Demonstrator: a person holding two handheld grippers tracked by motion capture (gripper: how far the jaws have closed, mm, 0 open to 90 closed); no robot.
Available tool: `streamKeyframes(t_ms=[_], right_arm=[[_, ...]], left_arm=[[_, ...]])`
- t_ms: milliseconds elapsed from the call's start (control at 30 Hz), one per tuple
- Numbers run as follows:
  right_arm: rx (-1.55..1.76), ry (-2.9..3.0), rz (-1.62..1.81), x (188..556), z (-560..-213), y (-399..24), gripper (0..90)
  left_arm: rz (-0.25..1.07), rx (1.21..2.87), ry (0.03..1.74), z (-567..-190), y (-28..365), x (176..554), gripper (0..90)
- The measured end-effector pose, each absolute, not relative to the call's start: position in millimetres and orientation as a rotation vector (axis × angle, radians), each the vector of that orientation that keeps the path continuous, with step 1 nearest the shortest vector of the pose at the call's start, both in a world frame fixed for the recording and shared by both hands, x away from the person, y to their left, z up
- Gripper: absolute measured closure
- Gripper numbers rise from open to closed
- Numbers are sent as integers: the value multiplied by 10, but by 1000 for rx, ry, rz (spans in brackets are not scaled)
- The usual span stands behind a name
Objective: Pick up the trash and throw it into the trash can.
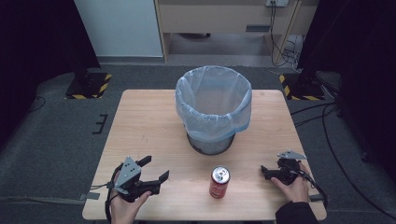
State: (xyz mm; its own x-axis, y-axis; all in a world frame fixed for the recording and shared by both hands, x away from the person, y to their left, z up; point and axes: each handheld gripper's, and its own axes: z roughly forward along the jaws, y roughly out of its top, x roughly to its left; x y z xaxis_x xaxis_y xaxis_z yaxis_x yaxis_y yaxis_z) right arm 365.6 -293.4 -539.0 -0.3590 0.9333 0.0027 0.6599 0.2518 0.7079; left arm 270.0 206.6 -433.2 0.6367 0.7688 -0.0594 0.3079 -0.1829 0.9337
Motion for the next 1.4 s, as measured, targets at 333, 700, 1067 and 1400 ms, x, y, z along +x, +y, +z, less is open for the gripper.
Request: streamKeyframes(t_ms=[333, 700, 1067, 1400], right_arm=[[1452, 2108, 878, 3657, -5391, -2933, 4], [1451, 2110, 877, 3657, -5390, -2933, 4], [1451, 2109, 877, 3657, -5390, -2933, 4], [1451, 2110, 877, 3657, -5390, -2933, 4]], left_arm=[[490, 1765, 789, -4219, 1829, 2671, 160], [453, 1796, 712, -4215, 1508, 2717, 161], [394, 1829, 637, -4279, 1195, 2719, 173], [364, 1882, 600, -4402, 959, 2718, 174]])
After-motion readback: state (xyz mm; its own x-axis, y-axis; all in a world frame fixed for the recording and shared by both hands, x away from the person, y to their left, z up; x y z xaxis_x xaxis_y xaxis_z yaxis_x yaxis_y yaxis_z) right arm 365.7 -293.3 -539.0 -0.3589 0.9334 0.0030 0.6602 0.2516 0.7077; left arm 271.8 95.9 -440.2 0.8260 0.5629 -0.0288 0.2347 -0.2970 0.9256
